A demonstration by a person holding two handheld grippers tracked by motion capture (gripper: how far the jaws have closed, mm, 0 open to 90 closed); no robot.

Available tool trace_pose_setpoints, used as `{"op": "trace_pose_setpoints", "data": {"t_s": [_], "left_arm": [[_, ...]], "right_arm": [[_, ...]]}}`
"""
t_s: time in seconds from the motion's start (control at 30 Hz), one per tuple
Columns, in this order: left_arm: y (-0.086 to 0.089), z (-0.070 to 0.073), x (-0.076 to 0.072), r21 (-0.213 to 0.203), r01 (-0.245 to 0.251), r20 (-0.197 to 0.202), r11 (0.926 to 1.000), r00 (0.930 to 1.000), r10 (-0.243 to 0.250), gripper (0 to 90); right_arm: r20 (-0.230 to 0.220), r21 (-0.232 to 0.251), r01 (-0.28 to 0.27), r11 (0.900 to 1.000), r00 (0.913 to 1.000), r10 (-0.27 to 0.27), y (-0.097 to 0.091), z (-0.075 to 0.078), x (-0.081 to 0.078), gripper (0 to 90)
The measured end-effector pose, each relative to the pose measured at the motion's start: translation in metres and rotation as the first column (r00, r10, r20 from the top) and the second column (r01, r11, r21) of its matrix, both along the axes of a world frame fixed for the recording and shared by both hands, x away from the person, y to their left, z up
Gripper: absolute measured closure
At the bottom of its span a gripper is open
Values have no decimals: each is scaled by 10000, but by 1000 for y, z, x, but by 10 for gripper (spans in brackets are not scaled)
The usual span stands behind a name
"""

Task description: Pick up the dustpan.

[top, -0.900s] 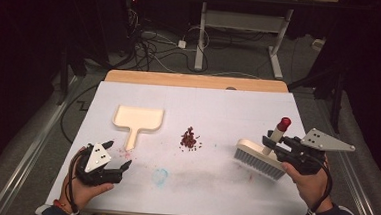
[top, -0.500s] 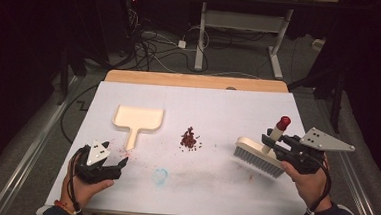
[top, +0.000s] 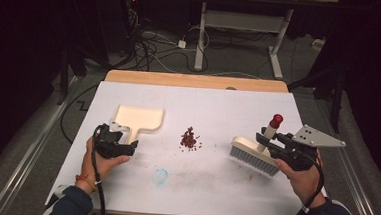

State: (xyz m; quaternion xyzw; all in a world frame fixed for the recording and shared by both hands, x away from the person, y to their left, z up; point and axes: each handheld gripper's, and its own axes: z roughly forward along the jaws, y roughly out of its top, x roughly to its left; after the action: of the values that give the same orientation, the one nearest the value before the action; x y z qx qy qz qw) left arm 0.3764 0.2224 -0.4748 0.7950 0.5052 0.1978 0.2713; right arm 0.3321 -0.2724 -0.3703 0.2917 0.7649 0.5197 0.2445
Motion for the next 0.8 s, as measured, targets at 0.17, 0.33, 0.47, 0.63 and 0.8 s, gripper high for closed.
{"op": "trace_pose_setpoints", "data": {"t_s": [0.17, 0.33, 0.47, 0.63, 0.8], "left_arm": [[2, -16, 21, -413, -560, -208, 9976, 9983, 552, 394], [3, -17, 29, -892, -814, -337, 9927, 9963, 787, 511], [-2, -16, 31, -685, -854, -281, 9940, 9961, 836, 612], [-3, -15, 32, -585, -723, -319, 9957, 9970, 705, 642], [-3, -12, 33, -427, -615, -370, 9972, 9975, 599, 645]], "right_arm": [[-37, -31, -53, 10000, 10000, 53, 1, -2, 2, 695], [-95, -66, -41, 10000, 9999, 40, 2, -3, 2, 695], [-126, -123, -40, 9999, 9999, 38, 4, -3, 3, 695], [-147, -87, -87, 9999, 9999, 85, 5, -4, 2, 695], [-150, -91, -72, 9999, 9999, 71, 4, -4, 4, 695]]}}
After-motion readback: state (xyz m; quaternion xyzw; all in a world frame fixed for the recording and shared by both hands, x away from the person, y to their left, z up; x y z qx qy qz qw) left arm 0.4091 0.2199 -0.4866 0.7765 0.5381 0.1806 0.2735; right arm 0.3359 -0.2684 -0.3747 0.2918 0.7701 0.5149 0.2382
